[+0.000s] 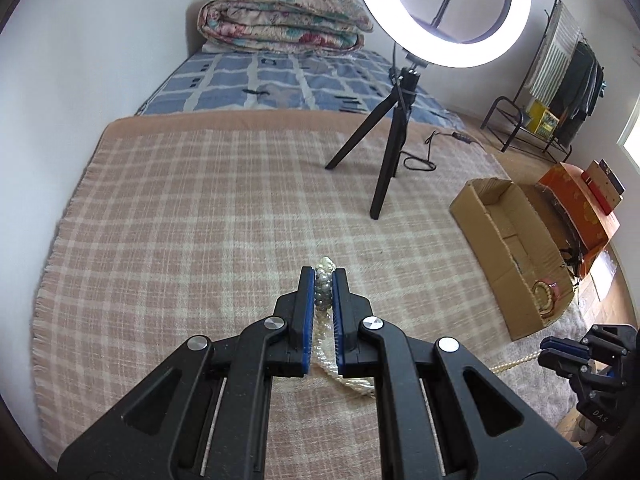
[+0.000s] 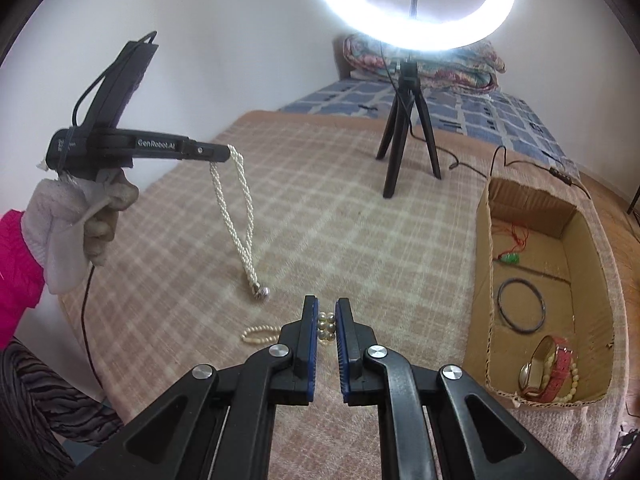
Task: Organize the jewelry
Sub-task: 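Lift the pearl necklaces in both tools and carry them over the box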
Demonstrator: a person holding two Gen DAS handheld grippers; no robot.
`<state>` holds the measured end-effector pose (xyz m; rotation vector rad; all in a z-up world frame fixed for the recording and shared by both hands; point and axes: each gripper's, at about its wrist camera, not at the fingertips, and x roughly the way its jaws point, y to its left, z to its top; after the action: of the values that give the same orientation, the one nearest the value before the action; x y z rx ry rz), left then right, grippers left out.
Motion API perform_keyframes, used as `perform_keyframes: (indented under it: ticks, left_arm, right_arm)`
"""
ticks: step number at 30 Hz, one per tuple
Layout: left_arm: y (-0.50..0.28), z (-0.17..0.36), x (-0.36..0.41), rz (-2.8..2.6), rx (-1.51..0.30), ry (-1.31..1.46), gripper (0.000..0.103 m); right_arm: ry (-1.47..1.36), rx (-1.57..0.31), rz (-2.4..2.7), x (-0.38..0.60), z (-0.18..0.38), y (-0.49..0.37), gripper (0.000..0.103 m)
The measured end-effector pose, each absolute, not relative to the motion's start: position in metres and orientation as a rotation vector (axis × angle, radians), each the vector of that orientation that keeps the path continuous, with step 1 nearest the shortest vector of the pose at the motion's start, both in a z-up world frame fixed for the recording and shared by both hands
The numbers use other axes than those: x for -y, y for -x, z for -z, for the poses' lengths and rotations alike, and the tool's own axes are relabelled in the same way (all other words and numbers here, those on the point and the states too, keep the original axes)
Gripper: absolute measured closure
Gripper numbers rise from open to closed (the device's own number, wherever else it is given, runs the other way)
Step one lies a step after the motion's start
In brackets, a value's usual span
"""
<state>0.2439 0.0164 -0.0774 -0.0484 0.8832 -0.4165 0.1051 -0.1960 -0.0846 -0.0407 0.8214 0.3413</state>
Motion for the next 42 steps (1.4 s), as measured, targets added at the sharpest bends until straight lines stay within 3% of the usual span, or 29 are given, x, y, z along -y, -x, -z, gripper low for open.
perform_keyframes:
  ticks: [22,41,42]
  left_arm:
    - [-0.228,0.008,0.013,0.534,-0.754,0.099,0.097]
    - [-0.245,-0.044,0.118,0.675,-0.691,0.067,0.097]
    - [-0.246,-0.047,0.125,0.682,-0.689,0.068,0.097]
  right_arm:
    - [-0.055,-0.616,-0.357,0.223,-0.001,-0.082,0.097]
    - [-0.136,-0.506,-0.198,0.313,-0.042,-0.059,0.097]
    - [-0.138,-0.501,-0.189,0.318,-0.044,-0.058,0.101]
